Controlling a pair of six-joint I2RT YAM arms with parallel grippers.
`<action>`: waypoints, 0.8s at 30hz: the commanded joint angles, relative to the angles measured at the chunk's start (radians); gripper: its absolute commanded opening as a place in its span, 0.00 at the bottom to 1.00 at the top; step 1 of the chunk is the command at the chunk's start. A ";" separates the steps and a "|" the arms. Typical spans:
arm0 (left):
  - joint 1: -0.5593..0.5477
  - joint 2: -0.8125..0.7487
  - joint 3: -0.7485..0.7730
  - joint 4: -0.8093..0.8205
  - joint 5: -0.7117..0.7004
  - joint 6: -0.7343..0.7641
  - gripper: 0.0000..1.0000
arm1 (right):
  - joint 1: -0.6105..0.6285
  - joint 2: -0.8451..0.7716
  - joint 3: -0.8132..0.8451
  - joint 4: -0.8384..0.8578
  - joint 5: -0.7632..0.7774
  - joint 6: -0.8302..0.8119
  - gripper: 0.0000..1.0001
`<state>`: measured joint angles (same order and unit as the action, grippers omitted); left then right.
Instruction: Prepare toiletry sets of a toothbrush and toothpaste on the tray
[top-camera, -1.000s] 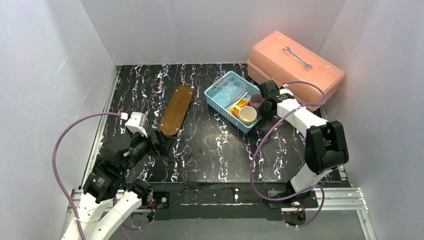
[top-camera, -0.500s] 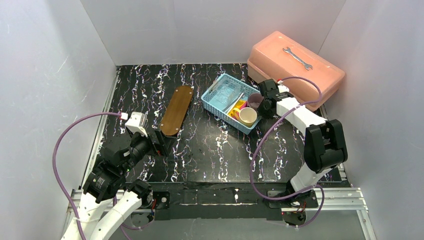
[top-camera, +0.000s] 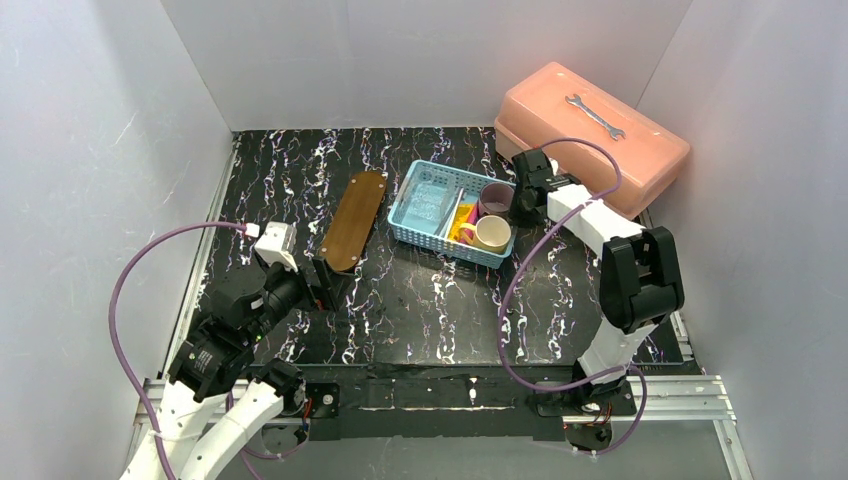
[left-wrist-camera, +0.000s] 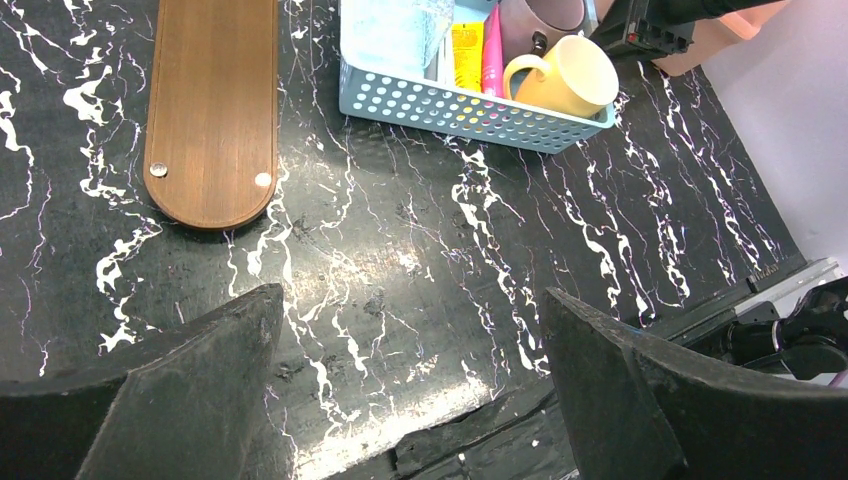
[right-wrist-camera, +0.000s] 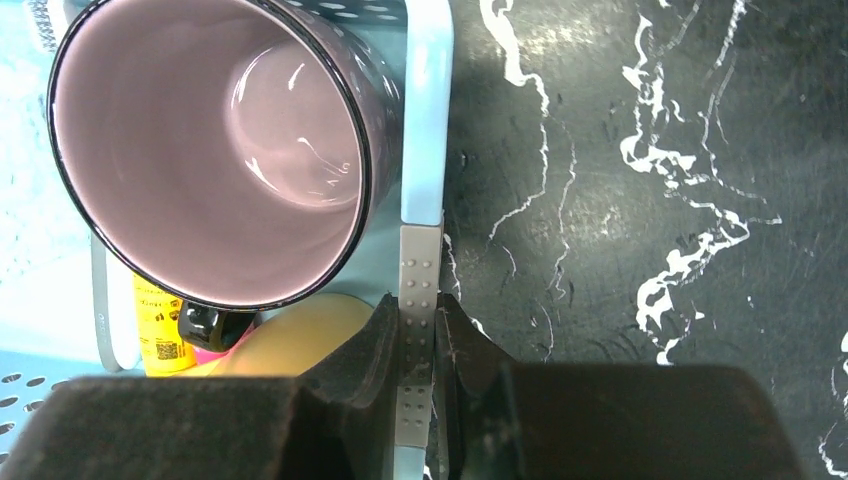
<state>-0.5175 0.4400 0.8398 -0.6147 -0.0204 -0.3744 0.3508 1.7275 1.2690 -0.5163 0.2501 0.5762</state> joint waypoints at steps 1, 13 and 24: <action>-0.003 0.011 -0.007 -0.016 -0.018 0.003 0.99 | 0.007 0.020 0.074 0.025 -0.087 -0.166 0.01; -0.003 0.023 -0.007 -0.016 -0.017 0.004 0.99 | -0.002 0.118 0.182 -0.014 -0.145 -0.286 0.01; -0.003 0.042 -0.007 -0.019 -0.024 0.004 0.99 | -0.004 0.182 0.268 -0.034 -0.193 -0.303 0.01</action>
<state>-0.5175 0.4706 0.8398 -0.6159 -0.0242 -0.3744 0.3450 1.8919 1.4815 -0.5636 0.1040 0.2943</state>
